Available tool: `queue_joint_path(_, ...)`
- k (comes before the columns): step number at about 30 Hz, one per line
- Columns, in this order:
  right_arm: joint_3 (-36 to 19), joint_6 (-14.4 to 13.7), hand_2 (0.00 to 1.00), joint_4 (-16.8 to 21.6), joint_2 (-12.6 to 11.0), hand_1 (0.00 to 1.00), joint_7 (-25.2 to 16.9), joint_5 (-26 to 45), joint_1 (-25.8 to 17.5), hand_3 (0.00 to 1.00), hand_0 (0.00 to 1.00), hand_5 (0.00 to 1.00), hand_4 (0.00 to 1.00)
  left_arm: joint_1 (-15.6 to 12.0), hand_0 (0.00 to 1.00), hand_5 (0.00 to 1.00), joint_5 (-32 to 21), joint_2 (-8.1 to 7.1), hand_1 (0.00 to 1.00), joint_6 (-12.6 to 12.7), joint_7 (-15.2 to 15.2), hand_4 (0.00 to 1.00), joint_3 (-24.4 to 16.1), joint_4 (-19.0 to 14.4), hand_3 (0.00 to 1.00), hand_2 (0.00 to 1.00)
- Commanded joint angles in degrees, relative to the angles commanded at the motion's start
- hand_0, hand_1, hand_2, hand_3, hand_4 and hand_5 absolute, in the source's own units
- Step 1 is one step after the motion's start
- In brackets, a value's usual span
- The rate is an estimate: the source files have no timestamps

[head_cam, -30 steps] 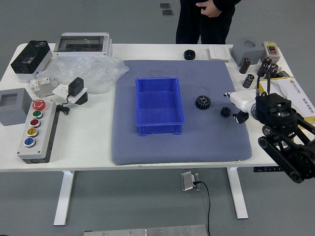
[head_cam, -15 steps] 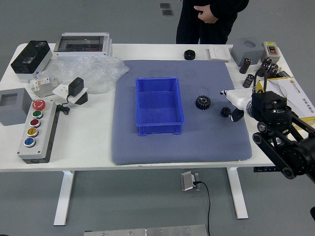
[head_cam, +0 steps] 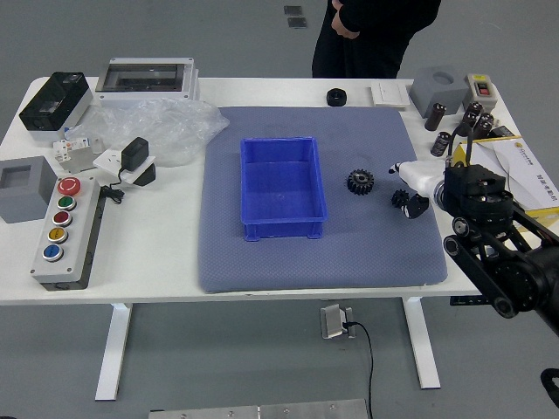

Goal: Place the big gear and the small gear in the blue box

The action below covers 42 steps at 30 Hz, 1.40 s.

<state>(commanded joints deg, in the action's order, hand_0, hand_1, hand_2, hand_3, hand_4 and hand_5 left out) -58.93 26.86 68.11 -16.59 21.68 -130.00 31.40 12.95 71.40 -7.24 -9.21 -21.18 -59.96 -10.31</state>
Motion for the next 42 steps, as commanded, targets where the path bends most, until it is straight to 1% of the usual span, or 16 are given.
queue_joint_path(21,-1.18,-4.37,0.83,-2.74,1.27,0.746,-1.23,0.0,-1.59,0.884,0.802,0.072,0.597,0.06,0.83,0.36,-0.18,0.38,0.795,-0.01,0.09,0.65,0.15,0.0,0.753,0.788)
queue_joint_path(22,-1.23,-4.57,0.805,-2.87,1.31,0.732,-1.25,0.0,-1.62,0.844,0.779,0.074,0.596,0.08,0.83,0.36,-0.22,0.41,0.794,-0.01,0.1,0.65,0.18,0.0,0.752,0.788)
queue_joint_path(27,-1.45,-5.81,0.805,-3.44,1.56,0.732,-1.43,0.0,-1.72,0.844,0.779,0.074,0.596,0.14,0.83,0.36,-0.35,0.51,0.794,0.0,0.09,0.65,0.21,0.0,0.752,0.788)
queue_joint_path(28,-1.49,-6.1,0.768,-3.55,1.64,0.69,-1.49,0.0,-1.76,0.793,0.743,0.077,0.594,0.14,0.83,0.36,-0.35,0.51,0.794,0.01,0.09,0.65,0.2,0.0,0.752,0.788)
queue_joint_path(33,-1.57,-6.78,0.768,-3.88,1.93,0.69,-1.68,0.0,-1.96,0.793,0.743,0.077,0.594,0.2,0.83,0.36,-0.36,0.57,0.794,0.0,0.1,0.65,0.2,0.0,0.752,0.788)
queue_joint_path(34,-1.57,-6.84,0.739,-3.95,1.99,0.677,-1.7,0.0,-2.01,0.754,0.718,0.078,0.591,0.23,0.83,0.36,-0.38,0.59,0.794,-0.01,0.1,0.65,0.21,0.0,0.752,0.788)
queue_joint_path(40,-1.57,-7.07,0.739,-4.22,2.24,0.677,-1.7,0.0,-2.24,0.754,0.718,0.078,0.591,0.21,0.83,0.36,-0.27,0.58,0.794,-0.02,0.1,0.65,0.17,0.0,0.752,0.788)
queue_joint_path(41,-1.6,-7.15,0.712,-4.27,2.32,0.659,-1.69,0.0,-2.33,0.717,0.687,0.084,0.586,0.15,0.829,0.36,-0.25,0.56,0.794,-0.01,0.09,0.649,0.15,0.0,0.751,0.787)
queue_joint_path(42,-1.63,-7.22,0.712,-4.32,2.39,0.659,-1.68,0.0,-2.41,0.717,0.687,0.084,0.586,0.09,0.829,0.36,-0.22,0.55,0.794,-0.01,0.09,0.649,0.13,0.0,0.751,0.787)
